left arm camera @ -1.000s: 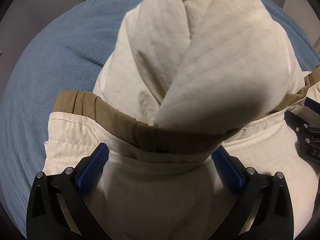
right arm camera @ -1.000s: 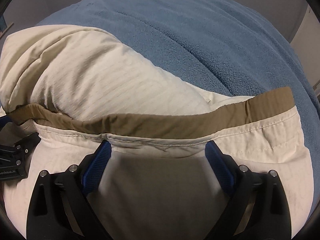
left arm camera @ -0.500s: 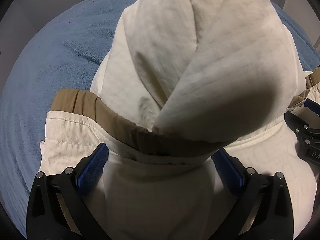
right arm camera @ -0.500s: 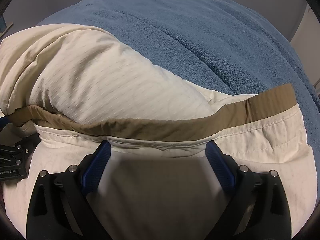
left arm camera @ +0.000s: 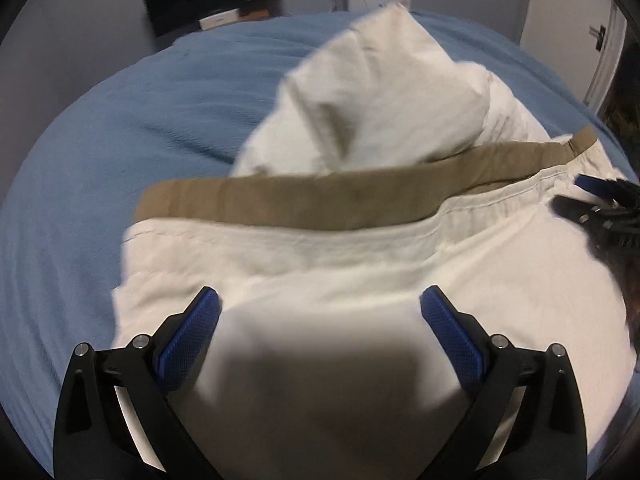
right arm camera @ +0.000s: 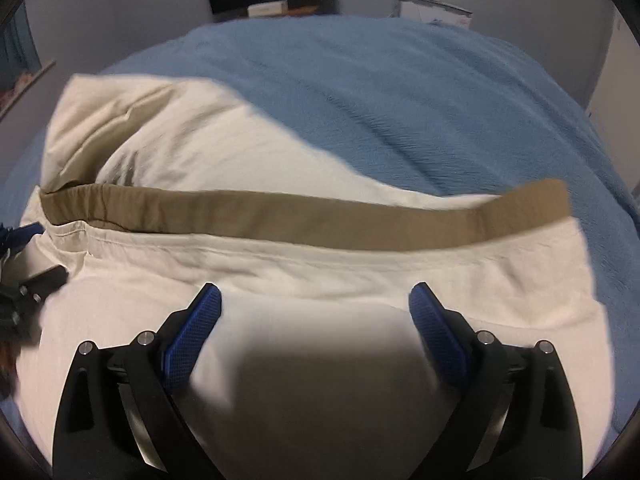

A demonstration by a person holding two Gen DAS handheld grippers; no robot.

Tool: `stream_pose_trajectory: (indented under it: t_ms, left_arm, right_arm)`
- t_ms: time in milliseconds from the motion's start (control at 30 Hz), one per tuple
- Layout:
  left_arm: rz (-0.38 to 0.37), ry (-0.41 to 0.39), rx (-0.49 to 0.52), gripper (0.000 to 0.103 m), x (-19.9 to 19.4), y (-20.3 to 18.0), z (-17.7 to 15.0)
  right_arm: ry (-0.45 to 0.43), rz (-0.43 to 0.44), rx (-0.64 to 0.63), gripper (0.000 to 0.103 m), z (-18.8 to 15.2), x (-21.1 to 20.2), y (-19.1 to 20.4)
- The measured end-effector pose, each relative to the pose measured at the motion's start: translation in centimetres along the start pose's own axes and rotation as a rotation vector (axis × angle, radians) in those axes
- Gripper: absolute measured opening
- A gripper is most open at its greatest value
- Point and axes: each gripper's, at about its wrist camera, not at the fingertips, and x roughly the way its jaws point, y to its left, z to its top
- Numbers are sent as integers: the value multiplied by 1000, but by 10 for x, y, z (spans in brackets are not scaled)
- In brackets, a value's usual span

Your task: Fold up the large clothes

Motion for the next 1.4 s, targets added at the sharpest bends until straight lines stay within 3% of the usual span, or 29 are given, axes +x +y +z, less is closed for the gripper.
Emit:
stream_pose_trajectory:
  t_ms: [67,133,200,267,367,500,700,833,967,1100,1200,1267,1400]
  left_arm:
    - [7,-26,-38,98,-8,13,-6]
    - [9,-65,-81,98,-14,22,-12]
    - [48,-102,-110,98,-15,26,-16]
    - [90,-127,-132,97,-13,27,-20]
    - [123,-84,-149,98,0,33,-22]
    - [62,5,-224,98,20,45,-29]
    - [52,15,-250,98,28,50,-34]
    - [55,-6,-234,98,20,46,-36]
    - [46,-73,-199,96,-23,38,-47]
    - [9,-109,-72,96,-65,14,-81]
    - [19,-57,-29,96,-67,2,-112]
    - [4,-37,-48,96,-60,4,-122]
    - [14,-31,-40,97,-47,-2,-130]
  right_arm:
    - [-35,-2,72,90,-3,-13,-28]
    - [-84,-63,128,90,-7,-25,-55]
    - [-82,-110,156,90,-11,-24,-74]
    - [-44,-77,181,90,-15,-14,-88]
    - [-15,-142,113,90,-13,-2,-77]
    - [19,-177,85,92,-7,17,-68]
    - [40,-149,101,94,-1,34,-75]
    - [-2,-120,106,94,-7,11,-69]
    - [-105,-35,102,94,-38,-47,-52]
    - [-168,17,18,94,-86,-96,-27]
    - [-149,-14,-47,94,-116,-103,-13]
    - [-128,-61,-97,94,-138,-102,-5]
    - [-121,-66,-89,94,-164,-95,-11]
